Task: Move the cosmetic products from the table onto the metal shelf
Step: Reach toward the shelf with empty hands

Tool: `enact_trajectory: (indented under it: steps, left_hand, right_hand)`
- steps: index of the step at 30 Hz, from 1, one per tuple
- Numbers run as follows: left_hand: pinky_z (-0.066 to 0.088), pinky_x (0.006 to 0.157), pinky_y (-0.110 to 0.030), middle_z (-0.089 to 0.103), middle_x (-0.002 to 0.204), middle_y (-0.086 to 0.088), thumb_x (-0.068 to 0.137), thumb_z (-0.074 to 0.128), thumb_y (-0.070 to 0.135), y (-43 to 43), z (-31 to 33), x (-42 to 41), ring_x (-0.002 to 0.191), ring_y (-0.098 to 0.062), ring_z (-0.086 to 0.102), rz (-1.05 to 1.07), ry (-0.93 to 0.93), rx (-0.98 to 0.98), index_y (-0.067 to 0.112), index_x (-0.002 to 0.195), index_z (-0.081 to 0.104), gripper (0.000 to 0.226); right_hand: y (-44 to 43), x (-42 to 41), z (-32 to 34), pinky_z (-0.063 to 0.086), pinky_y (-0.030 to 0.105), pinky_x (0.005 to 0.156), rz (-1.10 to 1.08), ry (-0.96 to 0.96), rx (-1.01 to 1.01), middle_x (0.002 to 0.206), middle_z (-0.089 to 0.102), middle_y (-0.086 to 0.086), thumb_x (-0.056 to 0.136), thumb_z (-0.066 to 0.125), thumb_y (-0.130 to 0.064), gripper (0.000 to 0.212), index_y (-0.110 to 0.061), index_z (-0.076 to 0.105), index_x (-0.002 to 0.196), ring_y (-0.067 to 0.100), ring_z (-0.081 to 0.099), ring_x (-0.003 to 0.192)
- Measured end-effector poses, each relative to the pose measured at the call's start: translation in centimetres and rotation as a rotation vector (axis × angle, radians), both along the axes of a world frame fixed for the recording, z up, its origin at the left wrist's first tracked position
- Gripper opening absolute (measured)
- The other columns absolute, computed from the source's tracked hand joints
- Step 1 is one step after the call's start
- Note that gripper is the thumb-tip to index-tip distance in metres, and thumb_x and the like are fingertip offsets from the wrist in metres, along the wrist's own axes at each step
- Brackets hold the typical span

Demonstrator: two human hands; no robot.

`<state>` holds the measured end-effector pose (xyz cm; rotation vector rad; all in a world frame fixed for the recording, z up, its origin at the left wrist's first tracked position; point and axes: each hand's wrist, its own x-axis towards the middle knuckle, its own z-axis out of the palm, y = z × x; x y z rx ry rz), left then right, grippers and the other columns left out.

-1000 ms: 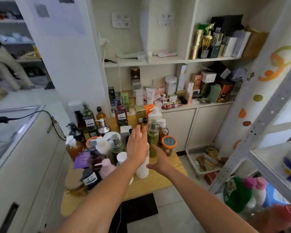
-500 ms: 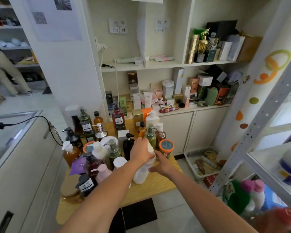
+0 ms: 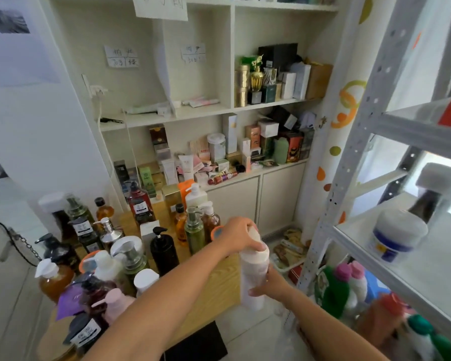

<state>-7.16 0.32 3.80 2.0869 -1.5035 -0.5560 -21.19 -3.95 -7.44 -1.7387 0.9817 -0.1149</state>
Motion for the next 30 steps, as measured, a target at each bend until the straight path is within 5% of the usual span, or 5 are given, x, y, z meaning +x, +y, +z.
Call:
enact_trajectory:
  steps: [4, 9, 14, 21, 30]
  left_hand:
    - [0.050, 0.079, -0.032, 0.067, 0.102, -0.002, 0.067, 0.085, 0.031, -3.8, 3.3, -5.0, 0.091, -0.017, 0.059, -0.283, 0.035, -0.051, 0.012, 0.108, 0.069, 0.048]
    - [0.045, 0.073, -0.021, 0.062, 0.103, -0.001, 0.072, 0.082, 0.033, -8.5, 6.7, -11.8, 0.088, -0.012, 0.055, -0.496, 0.080, -0.164, 0.014, 0.126, 0.060, 0.062]
    - [0.048, 0.078, -0.020, 0.057, 0.100, 0.005, 0.080, 0.076, 0.034, -12.1, 8.9, -18.4, 0.081, -0.005, 0.053, -0.568, 0.269, -0.283, 0.015, 0.130, 0.057, 0.057]
    - [0.033, 0.091, -0.009, 0.051, 0.134, -0.004, 0.092, 0.062, 0.023, -14.6, 6.8, -25.5, 0.112, -0.007, 0.045, -0.713, 0.398, -0.189, 0.014, 0.140, 0.039, 0.055]
    - [0.040, 0.094, -0.015, 0.051, 0.122, 0.001, 0.077, 0.078, 0.011, -20.1, 2.1, -31.1, 0.102, 0.001, 0.047, -0.809, 0.426, -0.013, 0.021, 0.129, 0.038, 0.066]
  right_hand:
    - [-1.3, -5.3, 2.1, 0.042, 0.020, 0.089, -0.126, 0.017, -0.141, 0.119, 0.052, -0.002, 0.061, 0.088, -0.021, 0.090, -0.017, 0.036, 0.134, 0.010, 0.050, 0.106]
    - [-3.3, -12.2, 6.0, 0.045, 0.036, 0.101, -0.385, 0.007, -0.248, 0.121, 0.058, 0.000, 0.062, 0.086, -0.028, 0.081, -0.019, 0.042, 0.129, 0.020, 0.055, 0.117]
    - [-5.8, -18.4, 8.6, 0.048, 0.037, 0.094, -0.600, -0.101, -0.310, 0.103, 0.061, -0.009, 0.061, 0.087, -0.026, 0.063, -0.029, 0.048, 0.110, 0.012, 0.058, 0.100]
    - [-8.6, -25.9, 9.9, 0.049, 0.024, 0.075, -0.767, 0.057, -0.529, 0.093, 0.064, -0.009, 0.053, 0.089, -0.038, 0.059, -0.025, 0.058, 0.103, 0.012, 0.062, 0.086]
    - [-12.6, -31.9, 8.4, 0.046, 0.026, 0.068, -0.885, 0.143, -0.505, 0.089, 0.069, 0.000, 0.057, 0.088, -0.031, 0.050, -0.017, 0.063, 0.098, 0.016, 0.064, 0.081]
